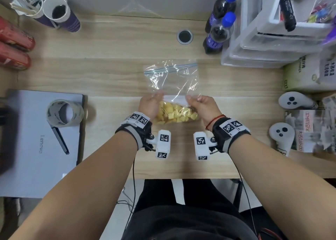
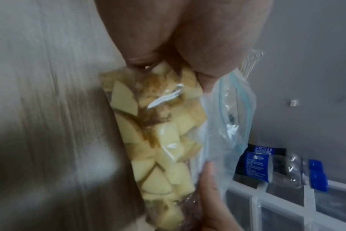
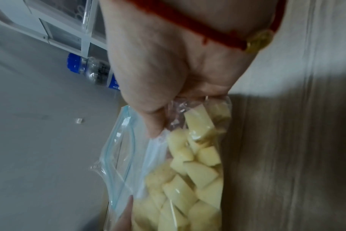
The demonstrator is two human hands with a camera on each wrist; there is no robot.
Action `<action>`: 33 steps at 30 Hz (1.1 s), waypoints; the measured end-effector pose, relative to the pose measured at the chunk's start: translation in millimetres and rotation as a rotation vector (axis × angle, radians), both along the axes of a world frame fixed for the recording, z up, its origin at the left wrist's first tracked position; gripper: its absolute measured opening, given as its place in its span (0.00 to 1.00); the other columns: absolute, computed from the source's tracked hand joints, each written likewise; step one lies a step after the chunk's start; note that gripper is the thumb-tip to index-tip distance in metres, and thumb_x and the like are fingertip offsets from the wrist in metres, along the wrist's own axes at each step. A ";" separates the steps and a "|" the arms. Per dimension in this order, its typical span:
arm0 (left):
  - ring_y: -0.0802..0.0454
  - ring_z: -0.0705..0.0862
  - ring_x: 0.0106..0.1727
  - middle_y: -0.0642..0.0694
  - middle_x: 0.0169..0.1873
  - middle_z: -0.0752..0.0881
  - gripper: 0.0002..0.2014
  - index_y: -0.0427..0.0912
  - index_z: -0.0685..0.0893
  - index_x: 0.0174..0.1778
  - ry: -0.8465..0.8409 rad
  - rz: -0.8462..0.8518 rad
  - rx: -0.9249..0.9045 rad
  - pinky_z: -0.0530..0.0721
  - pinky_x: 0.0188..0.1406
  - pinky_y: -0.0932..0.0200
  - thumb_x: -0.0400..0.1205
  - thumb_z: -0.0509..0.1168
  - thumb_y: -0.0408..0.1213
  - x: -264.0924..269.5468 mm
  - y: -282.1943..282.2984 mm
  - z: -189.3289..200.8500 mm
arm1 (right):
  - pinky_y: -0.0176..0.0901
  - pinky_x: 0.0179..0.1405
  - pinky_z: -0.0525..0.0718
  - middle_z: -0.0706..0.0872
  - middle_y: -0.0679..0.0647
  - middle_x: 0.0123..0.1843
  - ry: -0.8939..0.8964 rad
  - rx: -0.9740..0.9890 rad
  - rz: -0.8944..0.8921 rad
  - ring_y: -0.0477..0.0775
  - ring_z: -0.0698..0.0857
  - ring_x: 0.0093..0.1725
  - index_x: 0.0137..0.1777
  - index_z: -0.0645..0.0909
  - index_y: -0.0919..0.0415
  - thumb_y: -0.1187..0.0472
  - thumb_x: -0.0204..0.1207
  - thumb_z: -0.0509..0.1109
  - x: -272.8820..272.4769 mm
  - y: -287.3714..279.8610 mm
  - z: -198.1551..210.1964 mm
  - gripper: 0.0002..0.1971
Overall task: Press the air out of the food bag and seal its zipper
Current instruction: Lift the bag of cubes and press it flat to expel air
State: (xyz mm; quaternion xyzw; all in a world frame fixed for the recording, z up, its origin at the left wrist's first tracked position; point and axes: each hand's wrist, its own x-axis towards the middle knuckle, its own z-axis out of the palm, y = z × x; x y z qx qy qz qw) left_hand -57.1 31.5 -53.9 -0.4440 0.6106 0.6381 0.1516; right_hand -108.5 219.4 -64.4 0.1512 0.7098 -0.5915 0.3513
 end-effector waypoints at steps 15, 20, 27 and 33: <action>0.46 0.67 0.81 0.43 0.83 0.65 0.32 0.41 0.61 0.83 0.020 0.090 -0.075 0.66 0.81 0.48 0.84 0.64 0.42 -18.2 3.5 12.5 | 0.51 0.25 0.85 0.80 0.54 0.25 0.180 0.097 -0.067 0.51 0.80 0.20 0.46 0.84 0.57 0.73 0.75 0.62 -6.2 -0.1 25.8 0.12; 0.47 0.69 0.80 0.44 0.82 0.67 0.37 0.42 0.60 0.84 0.163 0.058 -0.077 0.68 0.81 0.46 0.82 0.66 0.50 -30.0 3.9 22.6 | 0.52 0.34 0.84 0.87 0.60 0.33 0.233 0.106 -0.130 0.61 0.86 0.30 0.52 0.80 0.48 0.67 0.80 0.65 -17.9 0.0 24.3 0.11; 0.44 0.69 0.80 0.43 0.82 0.66 0.32 0.40 0.60 0.84 0.149 -0.201 -0.268 0.68 0.79 0.49 0.86 0.63 0.45 -14.2 -2.0 11.9 | 0.55 0.54 0.88 0.92 0.56 0.41 0.124 0.162 -0.083 0.54 0.90 0.42 0.56 0.80 0.46 0.63 0.79 0.69 -6.2 10.6 3.0 0.11; 0.46 0.83 0.65 0.44 0.71 0.81 0.23 0.45 0.73 0.75 0.031 -0.215 -0.322 0.82 0.59 0.54 0.84 0.67 0.43 5.7 6.1 -9.9 | 0.59 0.46 0.92 0.93 0.55 0.45 0.019 0.241 -0.092 0.65 0.92 0.42 0.52 0.85 0.51 0.63 0.78 0.69 12.9 14.6 -8.3 0.08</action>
